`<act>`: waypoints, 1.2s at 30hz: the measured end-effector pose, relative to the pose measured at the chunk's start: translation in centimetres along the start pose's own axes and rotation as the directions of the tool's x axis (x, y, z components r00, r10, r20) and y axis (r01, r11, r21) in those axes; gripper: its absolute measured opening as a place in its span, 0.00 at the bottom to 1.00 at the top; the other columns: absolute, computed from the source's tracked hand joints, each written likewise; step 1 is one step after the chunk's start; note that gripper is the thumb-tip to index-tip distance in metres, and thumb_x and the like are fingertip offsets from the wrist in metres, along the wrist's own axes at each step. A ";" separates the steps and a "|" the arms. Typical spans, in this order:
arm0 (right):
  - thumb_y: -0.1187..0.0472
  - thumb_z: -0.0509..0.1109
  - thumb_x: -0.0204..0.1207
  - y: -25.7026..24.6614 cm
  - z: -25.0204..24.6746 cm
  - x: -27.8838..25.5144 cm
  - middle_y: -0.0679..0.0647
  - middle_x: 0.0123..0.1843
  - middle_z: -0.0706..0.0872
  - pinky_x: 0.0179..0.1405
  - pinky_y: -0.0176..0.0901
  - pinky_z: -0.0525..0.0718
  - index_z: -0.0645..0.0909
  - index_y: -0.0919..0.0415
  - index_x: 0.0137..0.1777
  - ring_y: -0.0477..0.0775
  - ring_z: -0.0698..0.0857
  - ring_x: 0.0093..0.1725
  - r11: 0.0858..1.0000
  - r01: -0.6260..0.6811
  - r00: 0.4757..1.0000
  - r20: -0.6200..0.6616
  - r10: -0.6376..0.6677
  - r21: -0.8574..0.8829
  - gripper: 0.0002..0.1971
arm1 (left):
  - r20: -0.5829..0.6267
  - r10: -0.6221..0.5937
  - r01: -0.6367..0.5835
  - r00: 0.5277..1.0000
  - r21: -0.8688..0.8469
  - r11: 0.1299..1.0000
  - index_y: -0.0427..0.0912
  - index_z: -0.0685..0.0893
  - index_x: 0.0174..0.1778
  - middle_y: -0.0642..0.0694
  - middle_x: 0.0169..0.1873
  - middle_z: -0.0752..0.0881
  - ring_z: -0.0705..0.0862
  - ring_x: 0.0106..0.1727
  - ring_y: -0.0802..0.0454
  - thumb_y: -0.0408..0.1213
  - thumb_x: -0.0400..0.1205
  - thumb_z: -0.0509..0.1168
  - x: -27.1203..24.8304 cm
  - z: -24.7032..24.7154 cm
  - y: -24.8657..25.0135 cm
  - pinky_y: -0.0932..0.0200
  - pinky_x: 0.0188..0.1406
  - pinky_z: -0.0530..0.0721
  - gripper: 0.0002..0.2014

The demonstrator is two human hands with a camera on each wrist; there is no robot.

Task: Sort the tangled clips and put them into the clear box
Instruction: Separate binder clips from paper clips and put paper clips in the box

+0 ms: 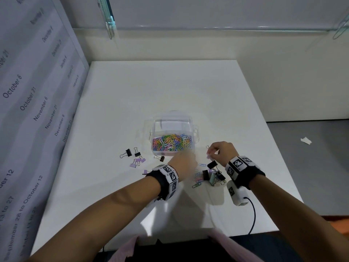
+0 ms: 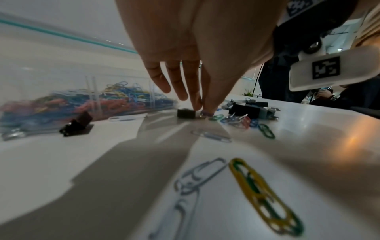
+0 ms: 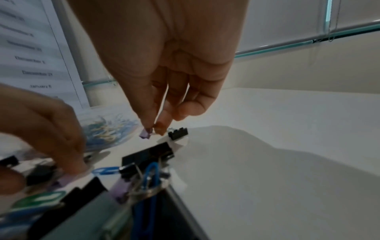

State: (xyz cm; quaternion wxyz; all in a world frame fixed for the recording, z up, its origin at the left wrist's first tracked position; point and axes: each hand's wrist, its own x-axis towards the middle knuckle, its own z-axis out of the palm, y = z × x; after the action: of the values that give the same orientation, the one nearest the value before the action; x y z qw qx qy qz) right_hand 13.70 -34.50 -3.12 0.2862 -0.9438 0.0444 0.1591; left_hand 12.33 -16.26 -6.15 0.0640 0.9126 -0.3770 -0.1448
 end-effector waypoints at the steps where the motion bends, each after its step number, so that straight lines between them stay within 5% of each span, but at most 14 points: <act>1: 0.68 0.71 0.67 0.1 0.0 0.0 0.53 0.38 0.90 0.32 0.30 0.74 0.84 0.56 0.35 0.47 0.82 0.36 1.000 -0.002 1.000 0.005 0.002 -0.012 0.06 | 0.002 -0.002 0.002 1.000 0.006 1.000 0.39 0.82 0.59 0.41 0.61 0.81 0.72 0.67 0.40 0.31 0.83 0.58 0.2 0.1 0.0 0.45 0.64 0.70 0.12; 4: 0.67 0.70 0.68 0.1 0.2 -0.2 0.56 0.46 0.90 0.46 0.38 0.79 0.86 0.60 0.41 0.53 0.85 0.47 0.997 0.038 0.999 0.032 -0.036 -0.062 0.05 | 0.024 -0.009 0.008 1.000 0.032 0.999 0.39 0.81 0.57 0.40 0.59 0.81 0.72 0.65 0.40 0.30 0.82 0.58 0.7 -0.1 0.1 0.45 0.62 0.70 0.11; 9: 0.64 0.70 0.69 -1.0 0.9 -0.5 0.59 0.51 0.86 0.49 0.39 0.73 0.87 0.58 0.48 0.57 0.82 0.54 0.963 0.147 0.977 0.187 -0.105 -0.226 0.09 | 0.009 -0.012 0.012 1.000 0.008 1.000 0.38 0.80 0.51 0.38 0.52 0.83 0.74 0.60 0.40 0.27 0.80 0.57 0.7 -0.6 0.3 0.46 0.58 0.71 0.08; 12: 0.61 0.69 0.70 -1.2 1.6 -0.7 0.58 0.52 0.86 0.52 0.45 0.76 0.86 0.57 0.49 0.58 0.78 0.58 0.941 0.160 0.966 0.243 -0.087 -0.298 0.09 | -0.037 -0.023 0.018 0.999 -0.147 0.989 0.36 0.80 0.45 0.36 0.44 0.84 0.78 0.52 0.39 0.27 0.79 0.57 0.2 -1.1 0.2 0.47 0.51 0.74 0.06; 17: 0.64 0.67 0.70 -2.0 2.3 -1.0 0.58 0.50 0.88 0.50 0.46 0.78 0.87 0.60 0.44 0.59 0.81 0.56 0.941 0.162 0.959 0.271 -0.080 -0.296 0.07 | -0.094 -0.123 0.076 0.988 -0.396 0.915 0.39 0.79 0.46 0.42 0.46 0.85 0.81 0.49 0.45 0.33 0.81 0.58 -1.5 -2.0 -1.2 0.52 0.50 0.79 0.05; 22: 0.66 0.64 0.69 -3.3 3.2 -1.4 0.58 0.48 0.90 0.49 0.46 0.82 0.86 0.60 0.43 0.59 0.84 0.53 0.954 0.161 0.955 0.285 -0.086 -0.251 0.09 | -0.091 -0.212 0.171 0.973 -0.336 0.926 0.41 0.81 0.51 0.45 0.49 0.86 0.79 0.45 0.51 0.37 0.83 0.58 -3.8 -2.3 -3.6 0.58 0.47 0.78 0.07; 29: 0.62 0.68 0.72 -4.6 5.4 -3.3 0.58 0.49 0.90 0.47 0.40 0.75 0.86 0.61 0.47 0.57 0.83 0.55 0.957 0.216 0.925 0.354 -0.138 -0.192 0.08 | -0.002 -0.349 0.335 0.937 -0.272 0.902 0.41 0.79 0.50 0.43 0.50 0.86 0.83 0.51 0.42 0.35 0.81 0.60 -6.3 -1.4 -5.5 0.51 0.51 0.78 0.05; 33: 0.57 0.68 0.72 -5.3 6.2 -3.8 0.56 0.53 0.89 0.53 0.46 0.78 0.85 0.58 0.51 0.58 0.82 0.58 0.942 0.264 0.890 0.429 -0.156 -0.205 0.10 | 0.015 -0.357 0.348 0.934 -0.268 0.898 0.37 0.80 0.56 0.38 0.54 0.85 0.82 0.56 0.39 0.32 0.82 0.57 -6.2 -1.8 -5.5 0.48 0.56 0.79 0.10; 36: 0.56 0.64 0.76 -5.5 6.2 -3.3 0.58 0.57 0.86 0.59 0.49 0.77 0.80 0.55 0.60 0.59 0.79 0.62 0.954 0.227 0.935 0.318 -0.157 -0.197 0.14 | 0.035 -0.338 0.337 0.941 -0.218 0.916 0.39 0.78 0.64 0.36 0.59 0.83 0.82 0.60 0.39 0.32 0.83 0.55 -6.1 -1.6 -5.4 0.47 0.59 0.80 0.14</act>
State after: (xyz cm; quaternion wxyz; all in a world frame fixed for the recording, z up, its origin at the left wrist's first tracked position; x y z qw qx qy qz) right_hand 9.87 -26.53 -4.06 0.1922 -0.9354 -0.1112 0.2751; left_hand 12.37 -8.10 -4.50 0.1397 0.9513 -0.1955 -0.1933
